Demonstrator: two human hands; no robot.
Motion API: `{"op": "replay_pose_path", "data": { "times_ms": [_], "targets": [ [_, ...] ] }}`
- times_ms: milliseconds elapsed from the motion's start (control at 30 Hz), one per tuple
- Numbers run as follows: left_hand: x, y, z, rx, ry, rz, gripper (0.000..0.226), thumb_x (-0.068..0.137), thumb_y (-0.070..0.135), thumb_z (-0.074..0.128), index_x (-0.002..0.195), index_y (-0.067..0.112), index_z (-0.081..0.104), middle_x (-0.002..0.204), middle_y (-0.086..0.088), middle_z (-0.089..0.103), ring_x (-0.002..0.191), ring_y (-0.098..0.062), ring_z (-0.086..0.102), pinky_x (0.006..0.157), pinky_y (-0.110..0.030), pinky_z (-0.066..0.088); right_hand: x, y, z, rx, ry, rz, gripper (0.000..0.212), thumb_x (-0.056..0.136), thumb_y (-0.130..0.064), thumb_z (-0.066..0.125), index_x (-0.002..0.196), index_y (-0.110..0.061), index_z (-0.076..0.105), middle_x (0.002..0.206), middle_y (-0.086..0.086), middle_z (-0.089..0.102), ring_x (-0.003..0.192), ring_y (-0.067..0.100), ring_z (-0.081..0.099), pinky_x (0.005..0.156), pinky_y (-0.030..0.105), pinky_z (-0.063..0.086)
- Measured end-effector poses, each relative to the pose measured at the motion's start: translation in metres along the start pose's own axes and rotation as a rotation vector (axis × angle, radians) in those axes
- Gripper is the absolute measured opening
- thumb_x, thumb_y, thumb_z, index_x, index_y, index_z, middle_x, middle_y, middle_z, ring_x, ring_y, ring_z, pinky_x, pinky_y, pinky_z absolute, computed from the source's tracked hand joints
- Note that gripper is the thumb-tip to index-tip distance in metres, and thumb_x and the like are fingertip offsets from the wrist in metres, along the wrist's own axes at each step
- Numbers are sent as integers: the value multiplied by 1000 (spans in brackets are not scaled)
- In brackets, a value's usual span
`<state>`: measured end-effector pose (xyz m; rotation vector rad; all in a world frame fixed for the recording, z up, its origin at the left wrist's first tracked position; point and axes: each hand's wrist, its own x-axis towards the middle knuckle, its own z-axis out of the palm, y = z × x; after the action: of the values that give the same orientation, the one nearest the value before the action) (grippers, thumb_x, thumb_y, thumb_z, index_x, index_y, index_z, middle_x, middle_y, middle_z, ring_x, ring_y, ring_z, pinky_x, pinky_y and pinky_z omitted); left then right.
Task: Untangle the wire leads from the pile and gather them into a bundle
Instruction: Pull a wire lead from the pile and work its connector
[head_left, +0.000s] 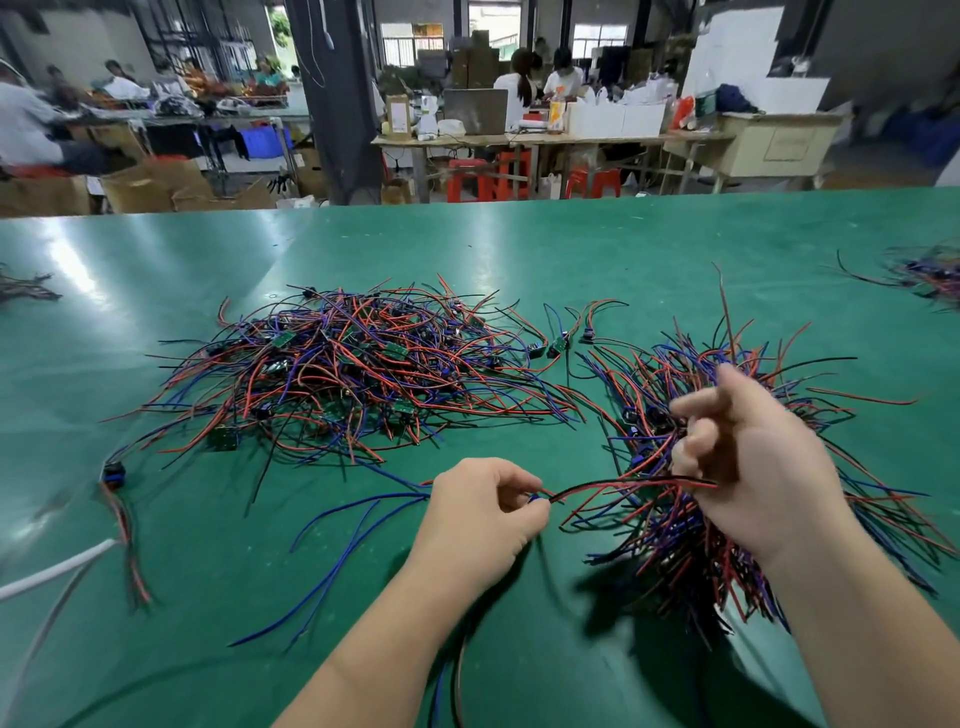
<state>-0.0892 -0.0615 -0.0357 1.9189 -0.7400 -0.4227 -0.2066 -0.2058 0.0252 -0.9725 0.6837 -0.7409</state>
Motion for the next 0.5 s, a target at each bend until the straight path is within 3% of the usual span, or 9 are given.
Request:
{"op": "replay_pose_path", "data": {
  "times_ms": [67,133,233,333,367,433,500],
  "targets": [
    [0,6,-2,-344,-4,-148,6,81,5,69,83,10,71,63,-3,70,53,-13,60,57,-21,51,2,-5,-2,33,-17,-67,53,102,-43,27,83,-11,65,55,5,62,50,19,63,46,21,48],
    [3,14,-5,-700,35,-279,4,83,1,67,85,4,68,66,-9,71,54,-14,65,51,-21,53,4,-3,-3,30,19,-219,37,103,-34,29,95,-16,60,79,6,67,66,19,66,60,28,51],
    [5,18,-8,-987,77,-378,3,83,2,66,84,5,66,69,-9,71,59,-15,70,51,-21,55,0,8,-2,-372,-60,-480,7,96,-17,52,94,-23,56,87,-1,62,75,15,61,69,29,47],
    [0,20,-5,-927,-19,-399,13,70,8,74,81,9,68,69,-5,71,58,-14,69,52,-23,56,-7,25,2,-817,-433,-532,23,80,-19,74,99,-29,64,85,-9,62,67,3,59,64,16,46],
    [-2,21,-4,-874,-65,-383,20,63,13,76,80,10,69,70,-4,71,56,-13,67,53,-24,56,-9,31,3,-937,-481,-581,29,76,-18,78,100,-30,65,89,-11,62,70,2,61,66,14,47],
    [-6,22,-1,-818,-150,-345,26,55,19,77,79,10,72,71,-5,71,54,-10,65,55,-24,56,-12,38,6,-1062,-440,-705,31,72,-10,79,97,-27,70,90,-14,65,78,3,61,72,11,46],
    [-9,26,-2,-819,-210,-294,25,60,21,77,82,10,74,77,-6,72,58,-10,65,56,-24,55,-12,35,6,-1013,-363,-724,28,71,-10,79,93,-25,72,85,-14,67,75,4,62,71,14,47]
  ]
}}
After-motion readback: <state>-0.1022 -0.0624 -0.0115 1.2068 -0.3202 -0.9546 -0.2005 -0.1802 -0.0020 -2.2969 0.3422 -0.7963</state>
